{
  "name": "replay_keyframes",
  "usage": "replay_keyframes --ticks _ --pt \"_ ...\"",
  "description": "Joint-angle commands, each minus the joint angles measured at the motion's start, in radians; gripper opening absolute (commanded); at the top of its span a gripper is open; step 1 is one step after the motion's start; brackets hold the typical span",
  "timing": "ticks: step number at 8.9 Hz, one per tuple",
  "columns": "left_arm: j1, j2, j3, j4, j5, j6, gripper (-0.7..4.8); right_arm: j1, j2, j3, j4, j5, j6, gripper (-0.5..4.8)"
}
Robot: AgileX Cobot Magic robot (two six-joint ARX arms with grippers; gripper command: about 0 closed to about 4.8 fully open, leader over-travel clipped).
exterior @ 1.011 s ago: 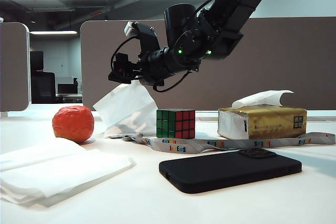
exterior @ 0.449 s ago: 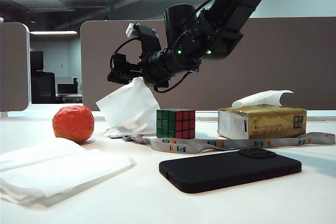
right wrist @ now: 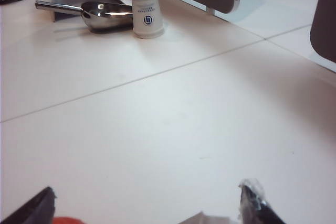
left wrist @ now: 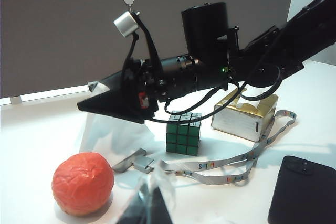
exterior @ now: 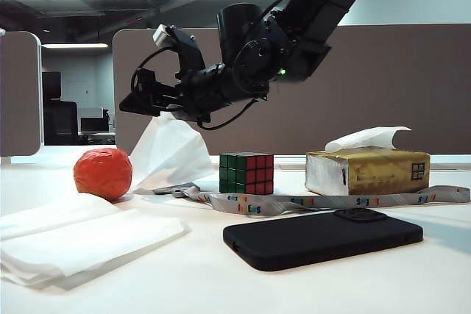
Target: Pull out a tissue from the tissue box and use it to cover the ID card on the tabletop.
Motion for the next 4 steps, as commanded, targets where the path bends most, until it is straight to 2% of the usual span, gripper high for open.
replay_keyframes --ticks 1,4 --pt "-0.001 0.001 0.004 0.011 0.005 0.0 -0.06 0.011 -0.008 0.003 0.047 0.026 0.006 4.79" --pt "-0.001 0.001 0.004 0.01 0.005 0.0 -0.06 0.012 -0.008 0.003 0.047 -0.02 0.006 4.79"
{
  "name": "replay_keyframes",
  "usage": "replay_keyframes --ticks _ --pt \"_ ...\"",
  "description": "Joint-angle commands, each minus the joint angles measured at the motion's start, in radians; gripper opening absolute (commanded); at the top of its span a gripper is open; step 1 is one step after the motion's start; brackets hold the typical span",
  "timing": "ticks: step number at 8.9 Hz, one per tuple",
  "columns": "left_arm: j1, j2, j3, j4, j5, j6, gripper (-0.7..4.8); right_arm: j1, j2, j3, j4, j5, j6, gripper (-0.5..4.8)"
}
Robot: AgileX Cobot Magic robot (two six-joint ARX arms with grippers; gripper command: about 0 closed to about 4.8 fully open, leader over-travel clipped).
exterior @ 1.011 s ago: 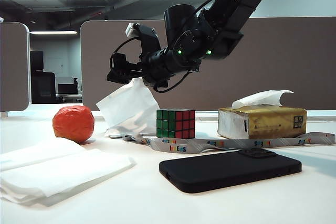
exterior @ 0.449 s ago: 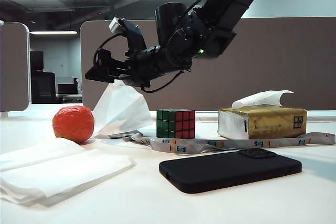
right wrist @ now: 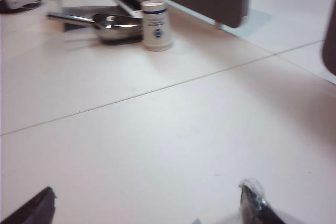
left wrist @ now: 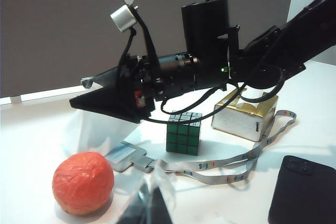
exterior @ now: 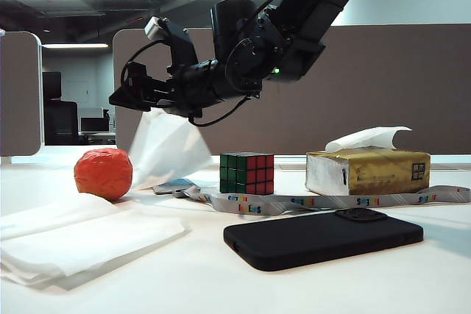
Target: Pull out a tissue from the tissue box and use it to cover the ID card on the tabletop.
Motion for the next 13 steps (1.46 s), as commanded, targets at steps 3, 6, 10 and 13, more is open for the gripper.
replay_keyframes --ticks 3,6,10,13 --pt "0.0 0.001 0.004 0.01 0.005 0.0 -0.06 -0.006 -0.008 0.003 0.011 0.021 0.004 4.79" --pt "0.0 0.001 0.004 0.01 -0.006 0.0 -0.06 -0.018 -0.043 0.003 0.083 0.32 0.004 4.79" --pt "0.0 0.001 0.004 0.01 -0.19 0.0 -0.06 -0.1 -0.235 0.003 0.027 0.51 0.003 4.79" --pt "0.0 0.001 0.004 0.01 -0.287 0.0 -0.06 -0.177 -0.464 0.002 -0.216 0.679 -0.038 -0.05"
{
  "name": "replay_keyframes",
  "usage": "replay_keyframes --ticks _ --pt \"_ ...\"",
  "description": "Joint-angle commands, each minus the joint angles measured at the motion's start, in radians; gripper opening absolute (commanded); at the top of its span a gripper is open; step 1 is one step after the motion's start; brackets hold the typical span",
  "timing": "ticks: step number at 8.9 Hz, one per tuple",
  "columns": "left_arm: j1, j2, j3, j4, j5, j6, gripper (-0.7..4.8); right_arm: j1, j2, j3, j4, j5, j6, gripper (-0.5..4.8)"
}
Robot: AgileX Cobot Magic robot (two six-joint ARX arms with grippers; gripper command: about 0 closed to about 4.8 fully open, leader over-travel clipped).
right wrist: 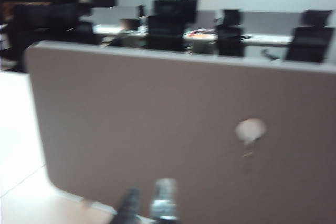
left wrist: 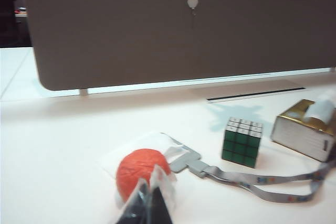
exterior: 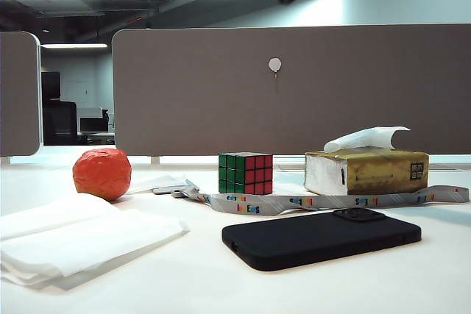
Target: Pull out a tissue from the tissue box and use it to cover the ID card on the tabletop.
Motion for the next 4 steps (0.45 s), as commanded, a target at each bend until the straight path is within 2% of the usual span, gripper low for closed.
replay_keyframes --ticks 1,2,3,4 --pt "0.0 0.001 0.004 0.01 -0.08 0.0 -0.06 -0.027 -0.103 0.002 -0.15 0.035 -0.056 -0.05" --pt "0.0 0.001 0.004 0.01 -0.114 0.0 -0.06 -0.043 -0.159 0.002 -0.258 0.02 -0.108 -0.05" --pt "0.0 0.001 0.004 0.009 -0.117 0.001 -0.06 -0.074 -0.234 0.0 -0.389 -0.063 -0.113 -0.05" --pt "0.0 0.001 0.004 0.008 -0.116 0.0 -0.06 -0.081 -0.284 -0.018 -0.407 -0.1 -0.113 -0.05"
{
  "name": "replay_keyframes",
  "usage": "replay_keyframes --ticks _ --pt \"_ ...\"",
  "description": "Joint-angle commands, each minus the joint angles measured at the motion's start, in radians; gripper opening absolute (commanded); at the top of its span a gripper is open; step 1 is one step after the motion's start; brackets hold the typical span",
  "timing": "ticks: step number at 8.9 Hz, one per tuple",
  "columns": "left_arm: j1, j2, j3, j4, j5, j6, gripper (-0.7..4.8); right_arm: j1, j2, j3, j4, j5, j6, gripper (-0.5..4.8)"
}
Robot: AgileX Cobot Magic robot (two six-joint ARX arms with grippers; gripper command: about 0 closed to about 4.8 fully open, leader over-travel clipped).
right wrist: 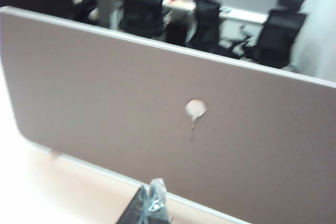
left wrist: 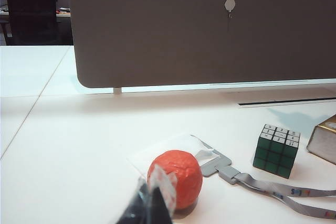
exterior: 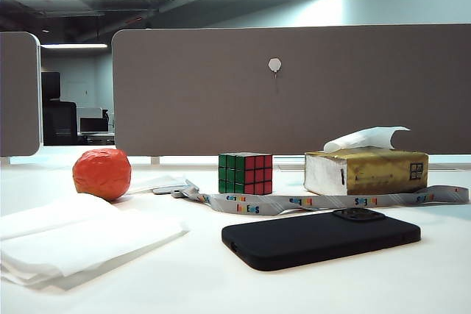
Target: Pull out a tissue from the tissue box and use it to cover the ID card on the tabletop.
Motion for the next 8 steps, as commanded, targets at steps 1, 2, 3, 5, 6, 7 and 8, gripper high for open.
replay_keyframes --ticks 1,2,3,5,6,7,8 --pt "0.0 0.001 0.004 -0.002 -0.007 0.0 -0.06 -0.047 -0.22 -0.116 -0.051 -0.082 -0.003 -0.05" --pt "0.0 0.001 0.004 -0.004 -0.019 0.0 -0.06 -0.063 -0.279 -0.174 -0.052 -0.092 -0.003 -0.05" --pt "0.0 0.001 0.004 -0.01 -0.025 0.0 -0.06 -0.078 -0.576 -0.521 -0.012 -0.126 0.006 -0.05" --pt "0.0 0.001 0.004 -0.012 -0.025 0.0 -0.06 -0.078 -0.777 -0.769 0.039 -0.16 0.017 -0.05" --pt "0.0 0.001 0.004 -0.016 -0.025 0.0 -0.06 -0.078 -0.849 -0.853 0.069 -0.16 0.022 -0.05" --pt "0.0 0.001 0.004 -0.018 -0.025 -0.042 -0.06 -0.079 -1.001 -0.998 0.139 -0.152 0.066 -0.05" --pt "0.0 0.001 0.004 -0.018 -0.023 -0.045 -0.06 -0.079 -1.049 -1.031 0.138 -0.153 0.066 -0.05"
